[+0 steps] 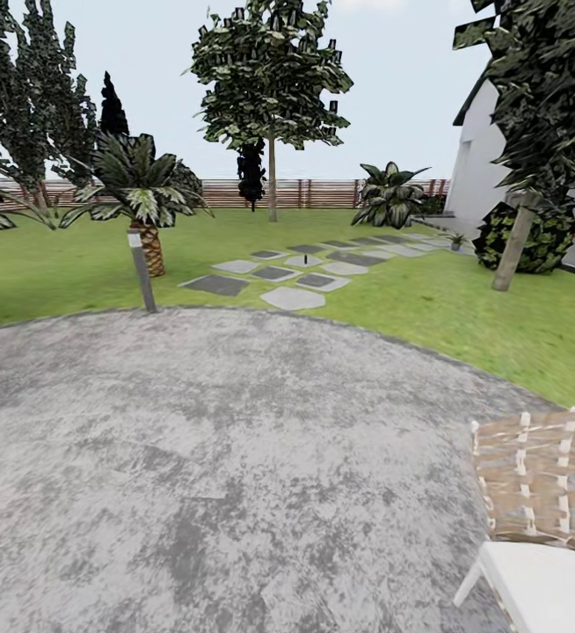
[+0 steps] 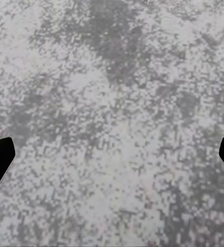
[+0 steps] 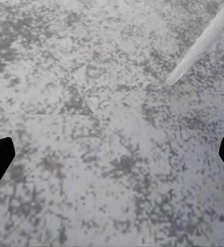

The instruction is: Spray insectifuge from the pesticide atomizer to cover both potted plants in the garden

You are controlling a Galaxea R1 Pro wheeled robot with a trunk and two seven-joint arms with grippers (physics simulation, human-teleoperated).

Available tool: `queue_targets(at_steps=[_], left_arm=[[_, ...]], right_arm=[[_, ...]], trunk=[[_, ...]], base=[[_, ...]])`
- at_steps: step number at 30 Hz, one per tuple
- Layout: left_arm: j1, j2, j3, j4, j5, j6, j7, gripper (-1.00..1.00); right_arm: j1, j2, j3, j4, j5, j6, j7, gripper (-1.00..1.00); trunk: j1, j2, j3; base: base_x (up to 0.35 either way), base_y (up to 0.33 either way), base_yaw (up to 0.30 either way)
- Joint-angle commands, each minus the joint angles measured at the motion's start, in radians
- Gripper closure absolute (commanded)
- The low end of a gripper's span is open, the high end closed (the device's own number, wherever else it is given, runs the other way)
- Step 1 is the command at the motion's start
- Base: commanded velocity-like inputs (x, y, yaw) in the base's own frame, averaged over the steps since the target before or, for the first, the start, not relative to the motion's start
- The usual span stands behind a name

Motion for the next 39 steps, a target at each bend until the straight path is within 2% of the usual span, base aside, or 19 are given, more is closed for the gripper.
queue_targets(at_steps=[1, 39], left_arm=[[-0.001, 0.000, 0.003, 0.001, -0.001, -0.003, 0.000, -1.00], [-0.001, 0.000, 0.003, 0.001, -0.001, -0.003, 0.000, -1.00]], right_arm=[[0.000, 0.000, 0.000, 0.001, 0.001, -0.003, -0.002, -1.00], [0.000, 0.000, 0.001, 0.002, 0.002, -0.002, -0.002, -1.00]], trunk=[[0.000, 0.000, -0.001], [0.000, 0.000, -0.001]], base=[[0.339, 0.000, 0.000], [0.339, 0.000, 0.000]])
